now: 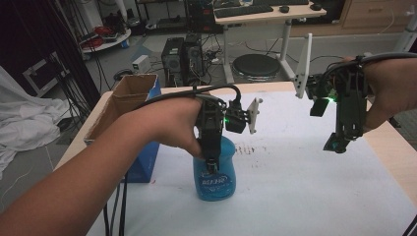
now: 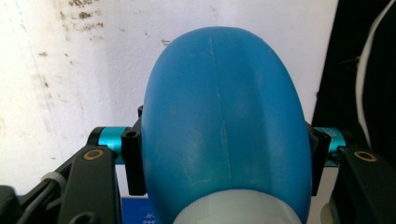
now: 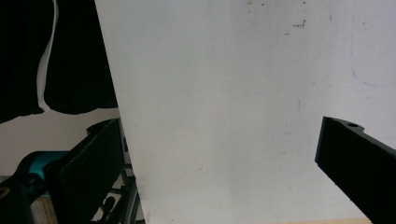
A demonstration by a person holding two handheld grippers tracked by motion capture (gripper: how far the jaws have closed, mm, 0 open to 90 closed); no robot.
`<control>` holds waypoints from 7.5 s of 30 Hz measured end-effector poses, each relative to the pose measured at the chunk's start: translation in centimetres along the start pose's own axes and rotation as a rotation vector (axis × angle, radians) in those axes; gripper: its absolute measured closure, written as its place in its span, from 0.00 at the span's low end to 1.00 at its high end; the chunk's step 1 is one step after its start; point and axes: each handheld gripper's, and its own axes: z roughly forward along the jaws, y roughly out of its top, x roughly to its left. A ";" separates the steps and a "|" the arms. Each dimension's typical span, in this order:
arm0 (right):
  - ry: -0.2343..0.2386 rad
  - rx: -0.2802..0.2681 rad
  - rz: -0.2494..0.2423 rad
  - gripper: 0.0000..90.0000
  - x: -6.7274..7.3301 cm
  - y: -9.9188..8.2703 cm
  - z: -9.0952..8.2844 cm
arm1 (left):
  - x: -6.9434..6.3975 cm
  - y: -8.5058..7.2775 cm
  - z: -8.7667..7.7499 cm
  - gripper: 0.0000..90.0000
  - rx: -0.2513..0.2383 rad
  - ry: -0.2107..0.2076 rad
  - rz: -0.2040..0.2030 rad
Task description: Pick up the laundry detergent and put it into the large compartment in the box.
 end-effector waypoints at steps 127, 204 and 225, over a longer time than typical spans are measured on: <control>0.019 0.035 -0.029 0.01 -0.9 1.9 1.8 | 9.6 -20.5 -0.5 0.42 0.038 0.043 -0.659; 0.011 0.018 -0.019 0.01 -0.4 1.8 0.9 | 6.1 -17.7 -10.1 0.12 -0.051 0.127 -0.518; 0.005 0.019 -0.030 0.01 -0.2 2.6 0.3 | 3.7 -11.0 -7.2 0.02 0.014 0.104 -0.261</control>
